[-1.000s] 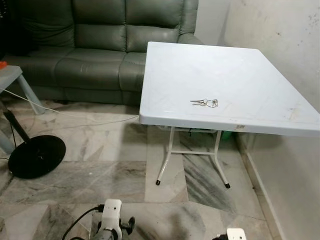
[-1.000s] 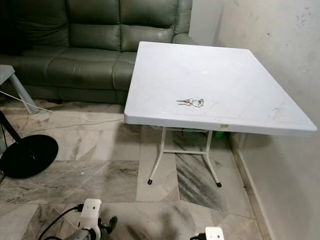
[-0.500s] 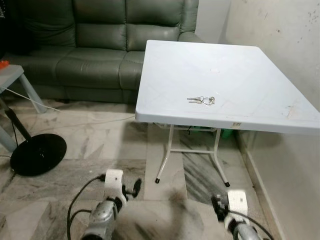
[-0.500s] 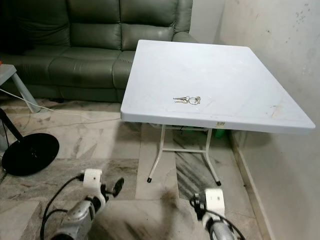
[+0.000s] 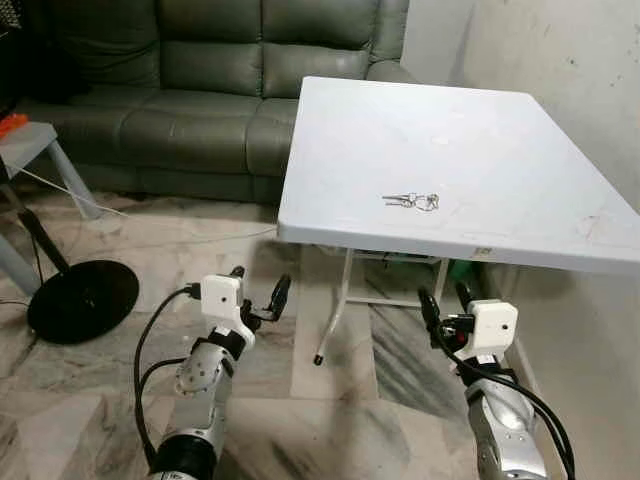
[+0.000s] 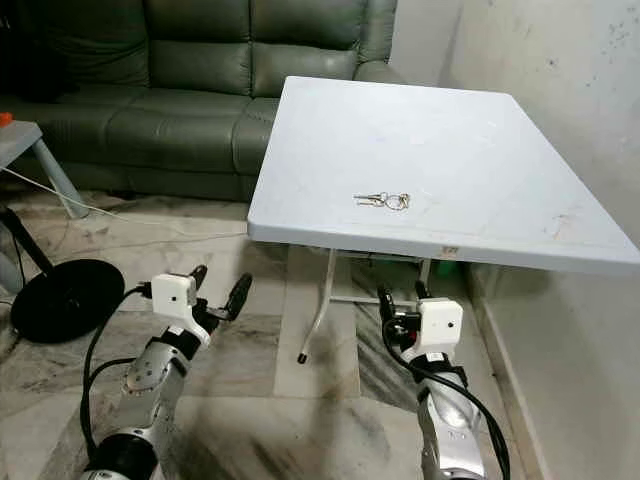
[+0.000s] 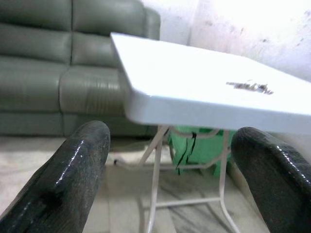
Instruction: Hang keys on a hook
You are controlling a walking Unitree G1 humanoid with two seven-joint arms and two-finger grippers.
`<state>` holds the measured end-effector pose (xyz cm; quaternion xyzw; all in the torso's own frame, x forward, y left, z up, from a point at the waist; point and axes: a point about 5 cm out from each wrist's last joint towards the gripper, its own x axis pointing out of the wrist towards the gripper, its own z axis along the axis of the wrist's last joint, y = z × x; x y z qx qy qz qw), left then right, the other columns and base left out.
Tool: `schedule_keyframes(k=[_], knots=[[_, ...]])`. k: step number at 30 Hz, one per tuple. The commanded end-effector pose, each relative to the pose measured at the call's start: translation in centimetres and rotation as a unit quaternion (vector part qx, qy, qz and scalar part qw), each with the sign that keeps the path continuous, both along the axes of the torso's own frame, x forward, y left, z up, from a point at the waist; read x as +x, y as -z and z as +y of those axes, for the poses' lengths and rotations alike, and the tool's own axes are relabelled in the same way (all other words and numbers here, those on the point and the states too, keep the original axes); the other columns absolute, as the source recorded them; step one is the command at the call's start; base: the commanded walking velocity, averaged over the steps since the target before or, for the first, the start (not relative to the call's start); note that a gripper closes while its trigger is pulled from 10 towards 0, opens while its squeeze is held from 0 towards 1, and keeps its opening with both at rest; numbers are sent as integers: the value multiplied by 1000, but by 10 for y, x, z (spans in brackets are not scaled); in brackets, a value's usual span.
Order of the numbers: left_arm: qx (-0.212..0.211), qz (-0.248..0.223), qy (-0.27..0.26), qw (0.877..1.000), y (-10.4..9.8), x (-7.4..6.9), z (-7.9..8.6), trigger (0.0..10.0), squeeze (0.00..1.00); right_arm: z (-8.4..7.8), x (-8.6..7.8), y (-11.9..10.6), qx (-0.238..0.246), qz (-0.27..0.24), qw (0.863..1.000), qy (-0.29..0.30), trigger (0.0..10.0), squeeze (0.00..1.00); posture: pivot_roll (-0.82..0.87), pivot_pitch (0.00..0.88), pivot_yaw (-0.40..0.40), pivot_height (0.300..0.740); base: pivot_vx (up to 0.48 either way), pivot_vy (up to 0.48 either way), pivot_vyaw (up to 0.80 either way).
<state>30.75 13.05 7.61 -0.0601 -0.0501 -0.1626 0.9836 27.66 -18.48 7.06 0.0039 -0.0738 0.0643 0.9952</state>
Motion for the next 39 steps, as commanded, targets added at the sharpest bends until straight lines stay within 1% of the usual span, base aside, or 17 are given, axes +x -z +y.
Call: schedule_keyframes(k=[1, 5, 6, 8, 13, 14, 15, 16, 17, 18, 20, 21, 24, 28, 29, 34, 39], knots=[[0, -9, 14, 1000, -8, 1, -5, 10000, 0, -2, 0, -8, -1, -8, 1000, -1, 10000, 1000, 16, 34, -82, 740, 0, 0, 0], [-6, -3, 4, 1000, -14, 4, -2, 10000, 0, -2, 0, -21, 3, -21, 1000, -5, 10000, 1000, 11, 39, -81, 740, 0, 0, 0], [-2, -11, 3, 1000, -18, 3, 0, 10000, 0, -2, 1, -27, 0, -24, 1000, -4, 10000, 1000, 11, 40, -80, 740, 0, 0, 0], [0, -15, 0, 1000, -21, 2, 2, 10000, 0, -4, 1, -32, -5, -29, 1000, -1, 10000, 0, 11, 40, -80, 740, 0, 0, 0], [-6, -27, -17, 999, -28, -6, 3, 10000, 0, -4, -4, -44, -5, -47, 999, 1, 10000, 0, 8, 52, -71, 740, 0, 0, 0], [-8, -28, -24, 999, -24, -10, 4, 10000, 0, -1, -9, -41, -2, -44, 999, -6, 10000, 0, 6, 53, -68, 740, 0, 0, 0], [3, -13, -29, 999, -17, -13, 3, 10000, 0, 0, -13, -34, -4, -32, 999, -6, 10000, 0, 6, 54, -69, 740, 0, 0, 0], [3, -13, -29, 999, -17, -13, 3, 10000, 0, 0, -13, -34, -4, -32, 999, -6, 10000, 0, 6, 54, -69, 740, 0, 0, 0], [4, -11, -30, 999, -13, -18, 3, 10000, 0, 1, -17, -27, -10, -17, 1000, -2, 10000, 0, 6, 56, -69, 740, 0, 0, 0], [-7, -13, -36, 999, -12, -23, 3, 10000, 0, 1, -24, -22, -12, -9, 1000, 2, 10000, 0, 4, 59, -67, 740, 0, 0, 0], [-22, -9, -40, 999, -12, -29, 2, 10000, 0, 1, -31, -20, -13, -9, 1000, 3, 10000, 0, 4, 59, -67, 740, 0, 0, 0], [-26, -6, -39, 999, -12, -35, 3, 10000, 0, 2, -37, -20, -9, -5, 1000, 4, 10000, 0, 2, 66, -63, 740, 0, 0, 0], [-36, 8, -39, 999, -8, -44, 3, 10000, 0, 2, -45, -22, 4, -2, 1000, 15, 10000, 0, 0, 70, -63, 740, 0, 0, 0], [-36, 14, -46, 998, -6, -46, 5, 10000, 0, 2, -44, -28, 23, -6, 999, 29, 10000, 0, -4, 74, -61, 740, 0, 0, 0], [-47, 18, -48, 998, -8, -44, 6, 10000, 0, 2, -42, -33, 28, -13, 999, 32, 10000, 0, -5, 75, -59, 740, 0, 0, 0], [-51, 21, -46, 997, -15, -41, 6, 10000, 0, 6, -40, -43, 33, -23, 999, 31, 10000, 0, -1, 75, -59, 740, 0, 0, 0], [-49, 27, -47, 997, -16, -39, 7, 10000, 0, 7, -38, -46, 38, -21, 999, 30, 10000, 0, 2, 73, -60, 740, 0, 0, 0]])
